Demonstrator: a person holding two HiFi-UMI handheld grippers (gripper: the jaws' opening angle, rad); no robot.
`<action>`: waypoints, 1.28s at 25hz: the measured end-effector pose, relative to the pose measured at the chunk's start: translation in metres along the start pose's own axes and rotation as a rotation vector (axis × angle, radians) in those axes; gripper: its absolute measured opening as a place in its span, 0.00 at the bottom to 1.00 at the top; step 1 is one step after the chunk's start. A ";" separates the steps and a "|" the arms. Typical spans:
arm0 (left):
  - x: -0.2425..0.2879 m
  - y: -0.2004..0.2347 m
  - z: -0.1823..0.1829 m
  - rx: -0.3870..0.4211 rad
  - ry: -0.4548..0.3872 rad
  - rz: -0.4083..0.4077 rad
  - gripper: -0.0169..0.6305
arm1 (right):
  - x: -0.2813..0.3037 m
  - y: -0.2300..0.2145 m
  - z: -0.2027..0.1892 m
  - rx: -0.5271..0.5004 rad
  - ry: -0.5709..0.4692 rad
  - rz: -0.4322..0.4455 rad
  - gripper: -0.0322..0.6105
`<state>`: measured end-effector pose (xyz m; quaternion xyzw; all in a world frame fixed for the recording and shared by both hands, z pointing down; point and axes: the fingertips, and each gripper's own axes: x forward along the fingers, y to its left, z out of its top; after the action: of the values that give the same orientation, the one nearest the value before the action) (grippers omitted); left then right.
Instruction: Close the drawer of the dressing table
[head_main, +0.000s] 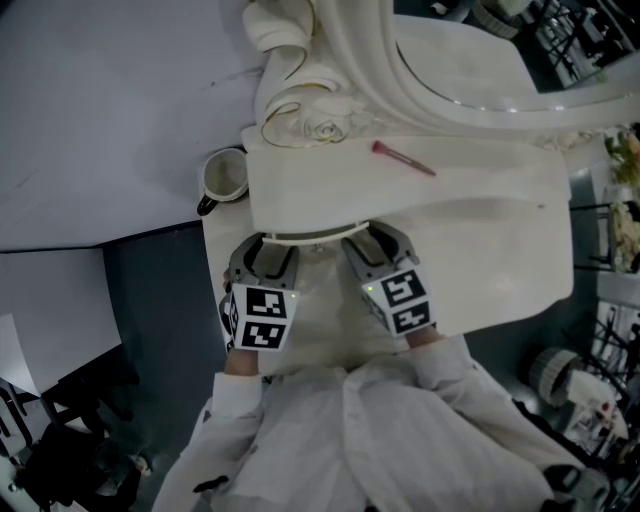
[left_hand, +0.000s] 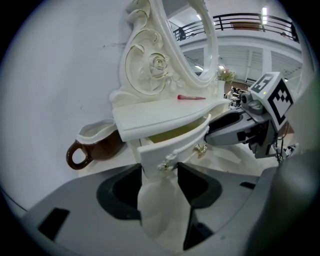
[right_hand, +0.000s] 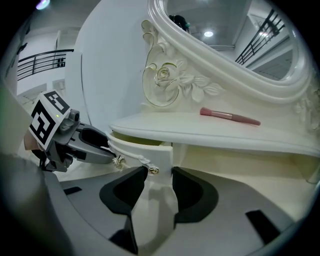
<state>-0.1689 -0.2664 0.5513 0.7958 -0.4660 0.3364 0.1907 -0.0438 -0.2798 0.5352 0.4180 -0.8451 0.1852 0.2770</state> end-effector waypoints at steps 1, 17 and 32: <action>0.000 0.000 0.000 -0.004 -0.001 0.003 0.34 | 0.000 -0.001 0.000 0.007 0.000 -0.007 0.29; 0.004 0.008 -0.001 -0.088 -0.007 0.044 0.37 | 0.014 -0.007 -0.006 0.032 0.020 -0.036 0.36; 0.005 0.012 0.008 -0.102 -0.017 0.058 0.37 | 0.018 -0.013 -0.005 0.045 0.033 -0.057 0.37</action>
<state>-0.1749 -0.2805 0.5491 0.7738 -0.5071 0.3110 0.2174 -0.0404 -0.2954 0.5513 0.4449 -0.8237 0.2032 0.2868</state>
